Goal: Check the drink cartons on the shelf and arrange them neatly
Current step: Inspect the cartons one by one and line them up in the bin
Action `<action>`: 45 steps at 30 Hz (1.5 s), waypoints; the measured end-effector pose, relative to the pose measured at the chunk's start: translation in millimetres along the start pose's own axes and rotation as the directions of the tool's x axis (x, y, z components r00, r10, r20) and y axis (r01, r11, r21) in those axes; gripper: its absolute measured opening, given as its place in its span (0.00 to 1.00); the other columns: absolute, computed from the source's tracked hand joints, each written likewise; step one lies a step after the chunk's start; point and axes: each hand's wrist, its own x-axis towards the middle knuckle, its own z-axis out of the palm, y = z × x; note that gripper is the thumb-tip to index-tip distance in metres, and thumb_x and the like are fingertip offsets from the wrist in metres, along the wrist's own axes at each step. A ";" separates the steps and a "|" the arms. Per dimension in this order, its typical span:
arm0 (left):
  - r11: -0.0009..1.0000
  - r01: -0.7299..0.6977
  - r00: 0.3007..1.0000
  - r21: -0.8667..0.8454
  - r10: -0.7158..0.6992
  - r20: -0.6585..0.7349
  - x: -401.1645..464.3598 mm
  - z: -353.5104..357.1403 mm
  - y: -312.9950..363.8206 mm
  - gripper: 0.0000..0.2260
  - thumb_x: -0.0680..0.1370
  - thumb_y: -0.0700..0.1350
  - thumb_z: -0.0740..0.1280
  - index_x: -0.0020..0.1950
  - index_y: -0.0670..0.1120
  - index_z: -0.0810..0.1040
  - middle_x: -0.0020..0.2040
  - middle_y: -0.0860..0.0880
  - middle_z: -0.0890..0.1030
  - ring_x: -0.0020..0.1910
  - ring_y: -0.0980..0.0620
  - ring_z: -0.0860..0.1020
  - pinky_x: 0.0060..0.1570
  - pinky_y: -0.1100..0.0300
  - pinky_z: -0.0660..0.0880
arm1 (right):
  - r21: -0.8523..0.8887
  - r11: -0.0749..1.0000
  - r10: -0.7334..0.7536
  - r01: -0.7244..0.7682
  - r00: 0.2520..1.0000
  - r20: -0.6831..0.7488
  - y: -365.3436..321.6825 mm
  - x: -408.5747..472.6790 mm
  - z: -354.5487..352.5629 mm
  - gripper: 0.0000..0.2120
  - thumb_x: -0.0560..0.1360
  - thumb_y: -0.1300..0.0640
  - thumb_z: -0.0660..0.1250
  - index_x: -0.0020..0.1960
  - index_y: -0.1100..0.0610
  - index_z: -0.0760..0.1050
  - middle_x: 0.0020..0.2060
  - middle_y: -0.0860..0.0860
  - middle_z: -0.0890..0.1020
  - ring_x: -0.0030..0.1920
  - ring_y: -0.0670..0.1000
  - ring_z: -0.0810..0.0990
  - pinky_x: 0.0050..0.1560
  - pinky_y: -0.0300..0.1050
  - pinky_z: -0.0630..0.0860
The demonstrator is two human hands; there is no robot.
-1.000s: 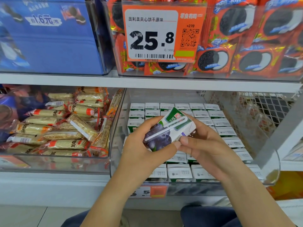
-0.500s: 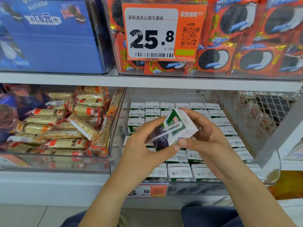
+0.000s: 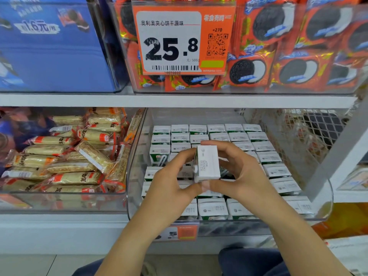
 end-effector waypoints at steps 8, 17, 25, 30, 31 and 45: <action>0.998 -0.040 0.997 0.038 0.043 -0.061 -2.8 5.2 4.1 0.22 0.71 0.57 0.72 0.62 0.68 0.71 0.59 0.69 0.76 0.60 0.68 0.73 0.59 0.71 0.69 | 0.122 0.992 0.046 -0.021 0.977 -0.209 1.1 2.4 1.0 0.25 0.64 0.64 0.77 0.56 0.44 0.76 0.50 0.42 0.83 0.53 0.42 0.80 0.51 0.41 0.79; 1.000 -0.021 0.987 0.004 0.022 -0.162 -3.9 11.6 6.7 0.19 0.73 0.48 0.73 0.57 0.67 0.72 0.52 0.68 0.80 0.50 0.66 0.79 0.47 0.75 0.72 | 0.218 0.975 0.104 -0.042 0.953 -0.285 0.0 8.0 6.8 0.27 0.57 0.46 0.73 0.55 0.48 0.76 0.49 0.46 0.82 0.49 0.42 0.80 0.40 0.36 0.78; 0.979 0.076 0.997 -0.191 -0.068 0.045 -1.7 4.3 1.8 0.23 0.78 0.34 0.66 0.66 0.57 0.71 0.58 0.61 0.81 0.59 0.62 0.77 0.58 0.65 0.74 | 0.235 0.969 -0.027 0.072 0.982 -0.186 -4.1 4.8 -2.0 0.18 0.66 0.55 0.70 0.57 0.52 0.78 0.46 0.45 0.84 0.49 0.44 0.81 0.47 0.40 0.78; 0.985 0.076 0.996 -0.152 -0.081 -0.024 -1.3 5.3 1.8 0.23 0.79 0.36 0.64 0.63 0.64 0.70 0.57 0.71 0.77 0.58 0.70 0.74 0.57 0.71 0.72 | 0.090 0.983 -0.137 0.159 0.969 -0.208 -6.8 0.8 4.1 0.17 0.64 0.55 0.74 0.53 0.49 0.78 0.49 0.45 0.84 0.52 0.47 0.81 0.52 0.39 0.77; 0.985 0.086 0.996 -0.152 -0.090 -0.020 -1.4 5.4 1.3 0.23 0.79 0.36 0.64 0.62 0.65 0.70 0.56 0.72 0.77 0.57 0.71 0.74 0.55 0.73 0.72 | 0.063 0.984 -0.148 0.166 0.965 -0.218 -6.4 0.6 6.0 0.18 0.64 0.54 0.76 0.52 0.48 0.78 0.49 0.44 0.83 0.51 0.46 0.81 0.51 0.38 0.77; 0.962 0.112 0.993 -0.250 -0.102 0.050 0.6 8.6 4.0 0.20 0.79 0.34 0.62 0.63 0.58 0.73 0.56 0.62 0.81 0.57 0.65 0.77 0.53 0.72 0.73 | -0.129 0.980 -0.187 0.148 0.910 -0.370 -4.1 1.0 14.1 0.17 0.65 0.49 0.77 0.50 0.41 0.76 0.43 0.39 0.82 0.45 0.41 0.80 0.41 0.31 0.75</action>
